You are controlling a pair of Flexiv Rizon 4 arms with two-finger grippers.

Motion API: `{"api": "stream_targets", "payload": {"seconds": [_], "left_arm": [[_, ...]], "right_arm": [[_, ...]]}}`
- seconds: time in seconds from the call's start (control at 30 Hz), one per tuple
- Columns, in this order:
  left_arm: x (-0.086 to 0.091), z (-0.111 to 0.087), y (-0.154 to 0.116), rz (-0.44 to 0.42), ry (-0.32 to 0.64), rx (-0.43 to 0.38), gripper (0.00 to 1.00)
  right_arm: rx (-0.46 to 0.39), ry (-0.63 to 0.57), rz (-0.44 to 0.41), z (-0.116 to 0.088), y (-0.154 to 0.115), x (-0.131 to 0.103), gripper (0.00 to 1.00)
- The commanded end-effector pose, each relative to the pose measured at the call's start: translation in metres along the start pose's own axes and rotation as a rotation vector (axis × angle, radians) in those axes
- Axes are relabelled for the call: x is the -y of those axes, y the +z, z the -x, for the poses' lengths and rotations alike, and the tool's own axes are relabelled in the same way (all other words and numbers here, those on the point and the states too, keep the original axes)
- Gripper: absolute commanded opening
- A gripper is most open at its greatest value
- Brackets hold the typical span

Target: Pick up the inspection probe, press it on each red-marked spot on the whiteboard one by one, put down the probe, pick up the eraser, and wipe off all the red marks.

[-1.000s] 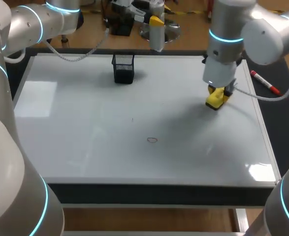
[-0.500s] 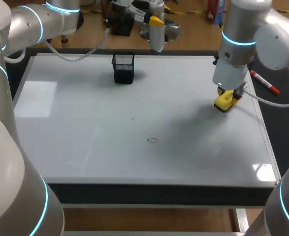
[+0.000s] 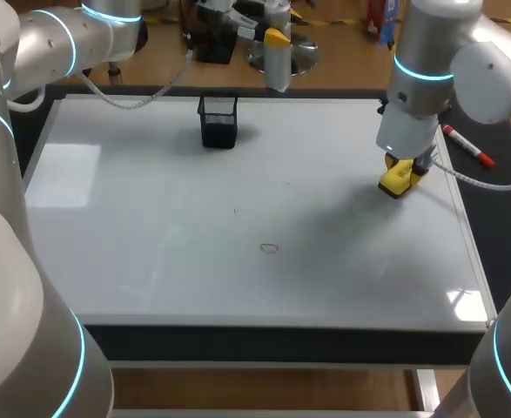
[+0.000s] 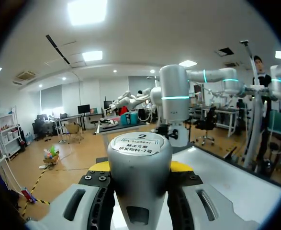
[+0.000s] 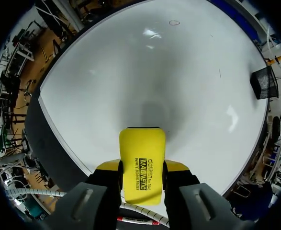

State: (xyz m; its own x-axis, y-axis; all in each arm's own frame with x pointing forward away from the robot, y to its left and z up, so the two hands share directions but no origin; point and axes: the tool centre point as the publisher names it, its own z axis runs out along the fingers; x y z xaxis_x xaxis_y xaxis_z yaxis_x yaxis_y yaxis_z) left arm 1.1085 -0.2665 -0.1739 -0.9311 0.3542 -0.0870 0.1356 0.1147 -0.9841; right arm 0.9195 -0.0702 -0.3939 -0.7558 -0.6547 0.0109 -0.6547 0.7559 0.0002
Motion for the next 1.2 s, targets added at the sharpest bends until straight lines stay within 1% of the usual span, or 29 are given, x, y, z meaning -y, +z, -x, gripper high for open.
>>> {"api": "stream_targets", "payload": {"seconds": [0.03,0.4,0.6,0.8,0.83,0.97,1.2], "left_arm": [[0.0,0.001,0.0,-0.001,0.001,-0.002,0.0],[0.0,0.001,0.0,-0.001,0.001,-0.002,0.0],[0.012,-0.015,0.008,0.029,0.046,-0.025,0.0],[0.027,-0.041,0.015,0.043,0.08,-0.043,0.0],[0.028,-0.047,0.018,0.056,0.08,-0.049,0.0],[0.031,-0.072,0.02,0.057,0.091,-0.043,0.0],[0.03,-0.124,0.021,0.053,0.102,-0.055,0.0]], "right_arm": [[-0.002,-0.002,-0.002,0.0,0.0,0.001,0.0],[-0.002,-0.002,-0.002,0.0,0.0,0.001,0.0],[-0.002,-0.002,-0.002,0.0,0.0,0.001,0.0],[-0.002,-0.002,-0.002,0.0,0.0,0.001,0.0],[-0.002,-0.002,-0.002,0.0,0.0,0.001,0.0],[-0.002,-0.002,-0.002,0.0,0.0,0.001,0.0],[-0.002,-0.002,-0.002,0.0,0.0,0.001,0.0]]}}
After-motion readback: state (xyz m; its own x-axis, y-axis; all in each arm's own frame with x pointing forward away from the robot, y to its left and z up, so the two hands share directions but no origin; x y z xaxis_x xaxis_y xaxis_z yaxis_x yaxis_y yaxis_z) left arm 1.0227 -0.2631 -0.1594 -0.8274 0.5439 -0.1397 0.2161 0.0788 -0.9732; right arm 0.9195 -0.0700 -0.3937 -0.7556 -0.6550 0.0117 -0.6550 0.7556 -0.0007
